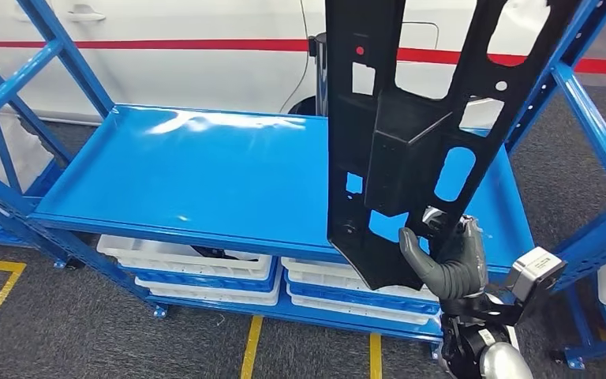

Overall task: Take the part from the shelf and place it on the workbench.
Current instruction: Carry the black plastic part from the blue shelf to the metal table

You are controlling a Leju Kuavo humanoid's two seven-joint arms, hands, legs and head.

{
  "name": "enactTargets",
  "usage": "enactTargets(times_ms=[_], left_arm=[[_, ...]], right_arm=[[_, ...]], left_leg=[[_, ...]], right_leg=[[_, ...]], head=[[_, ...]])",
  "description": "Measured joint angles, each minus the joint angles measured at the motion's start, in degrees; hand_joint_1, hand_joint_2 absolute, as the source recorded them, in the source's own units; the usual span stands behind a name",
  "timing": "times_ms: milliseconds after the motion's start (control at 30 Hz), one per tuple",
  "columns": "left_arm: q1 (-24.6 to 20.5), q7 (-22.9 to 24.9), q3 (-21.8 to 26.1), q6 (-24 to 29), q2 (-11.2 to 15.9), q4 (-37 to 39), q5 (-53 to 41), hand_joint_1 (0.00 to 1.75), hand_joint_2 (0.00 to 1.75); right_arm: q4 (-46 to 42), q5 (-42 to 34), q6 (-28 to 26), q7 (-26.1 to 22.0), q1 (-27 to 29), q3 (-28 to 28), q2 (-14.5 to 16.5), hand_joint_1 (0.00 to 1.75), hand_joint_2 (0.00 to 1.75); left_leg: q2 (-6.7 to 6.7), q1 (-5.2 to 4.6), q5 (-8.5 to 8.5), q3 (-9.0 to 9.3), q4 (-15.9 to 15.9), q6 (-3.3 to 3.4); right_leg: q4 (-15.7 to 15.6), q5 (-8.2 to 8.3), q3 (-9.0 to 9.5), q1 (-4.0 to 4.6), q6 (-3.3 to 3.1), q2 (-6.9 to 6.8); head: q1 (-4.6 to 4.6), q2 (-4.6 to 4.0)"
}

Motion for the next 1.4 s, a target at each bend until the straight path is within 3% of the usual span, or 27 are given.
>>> enactTargets(times_ms=[67, 167, 233, 300, 333, 367, 400, 433, 500, 567, 600, 667, 733, 800, 833, 867, 900, 933, 1000, 1067, 1100, 1167, 1200, 1233, 1333, 1367, 1400], left_arm=[[0.4, 0.2, 0.0, -0.4, 0.1, 0.0, -0.1, 0.00, 1.75], [0.6, 0.3, -0.1, -0.7, 0.1, 0.1, -0.1, 0.00, 1.75], [0.7, 0.4, -0.1, -0.7, 0.1, 0.1, -0.2, 0.00, 1.75], [1.1, 0.5, -0.1, -0.7, 0.2, 0.1, -0.2, 0.00, 1.75], [1.3, 0.5, -0.1, -0.7, 0.2, 0.1, -0.2, 0.00, 1.75], [1.4, 0.5, -0.1, -0.7, 0.2, 0.1, -0.3, 0.00, 1.75], [1.4, 0.5, -0.1, -0.7, 0.2, 0.1, -0.3, 0.00, 1.75], [1.4, 0.5, -0.1, -0.7, 0.2, 0.1, -0.3, 0.00, 1.75], [1.3, 0.5, -0.1, -0.7, 0.2, 0.1, -0.3, 0.00, 1.75], [1.3, 0.4, -0.1, -0.7, 0.2, 0.1, -0.3, 0.00, 1.75], [1.2, 0.4, -0.1, -0.7, 0.2, 0.1, -0.3, 0.00, 1.75], [1.2, 0.3, -0.1, -0.7, 0.3, 0.1, -0.3, 0.00, 1.75], [1.3, 0.2, -0.1, -0.7, 0.3, 0.1, -0.3, 0.00, 1.75], [1.5, 0.2, -0.1, -0.6, 0.3, 0.2, -0.3, 0.00, 1.75], [1.5, 0.1, -0.1, -0.6, 0.3, 0.2, -0.3, 0.00, 1.75], [1.5, 0.1, -0.1, -0.6, 0.3, 0.2, -0.3, 0.00, 1.75], [1.5, 0.1, -0.1, -0.6, 0.3, 0.2, -0.3, 0.00, 1.75], [1.5, 0.1, -0.1, -0.6, 0.3, 0.2, -0.3, 0.00, 1.75], [1.4, 0.1, -0.1, -0.6, 0.4, 0.2, -0.3, 0.00, 1.75], [1.3, 0.1, -0.1, -0.6, 0.4, 0.2, -0.3, 0.00, 1.75], [1.2, 0.1, -0.1, -0.6, 0.4, 0.2, -0.3, 0.00, 1.75], [1.2, 0.2, -0.1, -0.7, 0.4, 0.2, -0.2, 0.00, 1.75], [1.2, 0.2, -0.1, -0.7, 0.4, 0.2, -0.2, 0.00, 1.75], [1.2, 0.3, -0.1, -0.7, 0.4, 0.2, -0.2, 0.00, 1.75], [1.2, 0.3, -0.1, -0.7, 0.4, 0.2, -0.2, 0.00, 1.75], [1.2, 0.3, -0.1, -0.7, 0.4, 0.2, -0.2, 0.00, 1.75], [1.2, 0.3, -0.1, -0.7, 0.4, 0.2, -0.2, 0.00, 1.75]], right_arm=[[0.0, -0.3, 0.0, 0.0, 0.0, 0.0, 0.2, 1.75, 1.75], [0.0, -0.8, 0.0, -0.1, 0.4, -0.1, 0.3, 1.75, 1.75], [0.0, -1.0, -0.1, -0.2, 0.5, -0.1, 0.3, 1.75, 1.75], [0.0, -1.0, -0.1, -0.3, 0.5, -0.1, 0.4, 1.75, 1.75], [0.0, -1.1, -0.1, -0.4, 0.5, -0.1, 0.4, 1.75, 1.75], [0.0, -1.0, -0.1, -0.5, 0.6, -0.1, 0.4, 1.75, 1.75], [0.0, -1.0, -0.1, -0.6, 0.7, -0.1, 0.4, 1.75, 1.75], [0.0, -1.0, -0.2, -0.8, 0.7, -0.1, 0.4, 1.75, 1.75], [0.0, -0.9, -0.2, -1.0, 0.7, -0.1, 0.4, 1.75, 1.75], [0.0, -0.8, -0.2, -1.1, 0.6, -0.2, 0.4, 1.75, 1.75], [0.0, -0.7, -0.2, -1.2, 0.5, -0.2, 0.4, 1.75, 1.75], [0.0, -0.5, -0.2, -1.2, 0.4, -0.1, 0.4, 1.75, 1.75], [0.1, -0.4, -0.2, -1.2, 0.2, -0.1, 0.5, 1.75, 1.75], [0.1, -0.3, -0.1, -1.2, 0.1, -0.1, 0.6, 1.75, 1.75], [0.1, -0.2, -0.1, -1.2, 0.1, -0.1, 0.7, 1.75, 1.75], [0.1, 0.0, -0.1, -1.2, 0.1, -0.1, 0.7, 1.75, 1.75], [0.1, 0.1, -0.1, -1.2, 0.1, -0.1, 0.7, 1.75, 1.75], [0.1, 0.2, -0.1, -1.2, 0.1, -0.1, 0.8, 1.75, 1.75], [0.1, 0.5, -0.2, -1.2, 0.0, -0.1, 0.8, 1.75, 1.75], [0.1, 0.7, -0.2, -1.2, -0.1, -0.1, 0.9, 1.75, 1.75], [0.1, 0.8, -0.2, -1.2, -0.2, -0.1, 0.9, 1.75, 1.75], [0.1, 1.0, -0.2, -1.2, -0.2, -0.1, 0.9, 1.75, 1.75], [0.1, 1.1, -0.2, -1.2, -0.1, -0.1, 0.9, 1.75, 1.75], [0.1, 1.2, -0.2, -1.2, -0.1, -0.1, 0.9, 1.75, 1.75], [0.1, 1.3, -0.2, -1.2, 0.0, -0.2, 0.9, 1.75, 1.75], [0.1, 1.3, -0.2, -1.2, 0.1, -0.2, 0.9, 1.75, 1.75], [0.1, 1.4, -0.2, -1.2, 0.2, -0.2, 0.9, 1.75, 1.75]], left_leg=[[-1.22, -0.32, -0.30, 4.04, -7.2, 0.92], [-0.16, -0.42, 0.47, 4.31, -9.5, 1.39], [1.19, -0.23, 1.76, 3.43, -9.9, 1.95], [2.35, -0.31, 2.71, 2.25, -9.8, 2.38], [2.79, -0.38, 3.18, 1.59, -9.7, 2.44], [3.16, -0.42, 3.63, 0.88, -9.5, 2.42], [3.47, -0.44, 4.05, 0.11, -9.3, 2.36], [3.73, -0.45, 4.43, -0.67, -9.0, 2.26], [4.10, -0.57, 4.95, -2.02, -8.1, 1.96], [4.32, -0.80, 5.48, -2.91, -7.4, 1.52], [4.41, -0.89, 5.83, -3.27, -7.1, 1.29], [4.25, -0.91, 6.18, -4.05, -6.7, 0.69], [3.45, -0.68, 3.16, -5.51, -3.8, -0.11], [2.81, -0.14, -2.58, -7.81, 3.4, -0.92], [2.74, 0.11, -4.60, -8.77, 7.4, -1.21], [2.73, 0.31, -5.22, -9.13, 10.1, -1.42], [2.72, 0.48, -4.53, -8.63, 10.9, -1.55], [2.70, 0.63, -2.87, -7.07, 9.3, -1.61], [2.34, 0.86, 0.00, -1.52, 1.3, -1.53], [1.67, 0.73, 0.37, 3.06, -6.5, -1.08], [1.43, 0.55, 0.12, 3.89, -8.3, -0.82], [1.53, 0.44, 0.88, 3.15, -8.6, 0.00], [1.66, 0.45, 1.42, 2.63, -8.6, 0.58], [1.82, 0.49, 2.11, 1.99, -8.7, 1.22], [2.16, 0.20, 4.15, -0.35, -8.7, 2.23], [2.23, 0.08, 4.81, -1.22, -8.6, 2.30], [2.30, -0.04, 5.47, -2.08, -8.6, 2.33]], right_leg=[[-0.2, 1.11, -0.65, -0.11, 0.69, 0.65], [-0.7, 2.27, -1.42, -0.15, 1.74, 1.50], [2.4, -1.13, -2.80, -0.02, 2.18, 0.34], [9.9, -6.90, -4.96, -0.12, 2.51, -1.22], [13.8, -8.50, -5.75, -0.16, 2.68, -1.53], [16.5, -8.76, -5.98, -0.17, 2.81, -1.66], [17.3, -7.63, -5.24, -0.17, 2.87, -1.72], [16.0, -5.85, -3.51, -0.17, 2.84, -1.80], [8.1, -3.74, 2.62, -0.06, 2.55, -2.24], [0.6, -4.72, 7.50, 0.19, 2.05, -2.65], [-1.1, -5.31, 8.30, 0.32, 1.82, -2.70], [-1.6, -5.02, 7.66, 0.10, 1.13, -2.70], [-1.7, -3.94, 6.47, -0.23, 0.30, -2.80], [-1.7, -2.68, 4.98, -0.30, -0.11, -2.82], [-1.6, -2.06, 4.17, -0.29, -0.14, -2.76], [-1.5, -1.46, 3.36, -0.29, -0.11, -2.67], [-1.4, -0.90, 2.55, -0.31, -0.02, -2.55], [-1.3, -0.36, 1.75, -0.35, 0.14, -2.39], [-1.1, 0.67, 0.43, -0.39, 0.64, -2.09], [-1.1, 1.75, -0.24, -0.34, 1.29, -1.98], [-1.2, 2.32, -0.41, -0.33, 1.63, -1.97], [-1.4, 3.08, -0.74, -0.44, 2.29, -1.87], [-0.8, 2.25, -1.25, -0.49, 2.52, -1.85], [0.9, 0.33, -2.03, -0.52, 2.67, -1.85], [12.1, -8.43, -5.20, -0.54, 2.85, -1.93], [15.6, -9.63, -5.65, -0.51, 2.91, -1.93], [17.5, -9.40, -5.34, -0.48, 2.92, -1.93]], head=[[0.02, 0.00], [0.07, 0.00], [0.26, 0.00], [0.44, 0.00], [0.45, 0.00], [0.46, 0.00], [0.49, 0.00], [0.49, 0.00], [0.50, 0.00], [0.43, 0.00], [0.41, 0.00], [0.39, 0.00], [0.30, 0.00], [0.22, 0.00], [0.22, 0.00], [0.22, 0.00], [0.21, 0.00], [0.22, 0.00], [0.21, 0.00], [0.27, 0.00], [0.27, 0.00], [0.27, 0.00], [0.28, 0.00], [0.32, 0.00], [0.40, 0.00], [0.42, 0.00], [0.42, 0.00]])
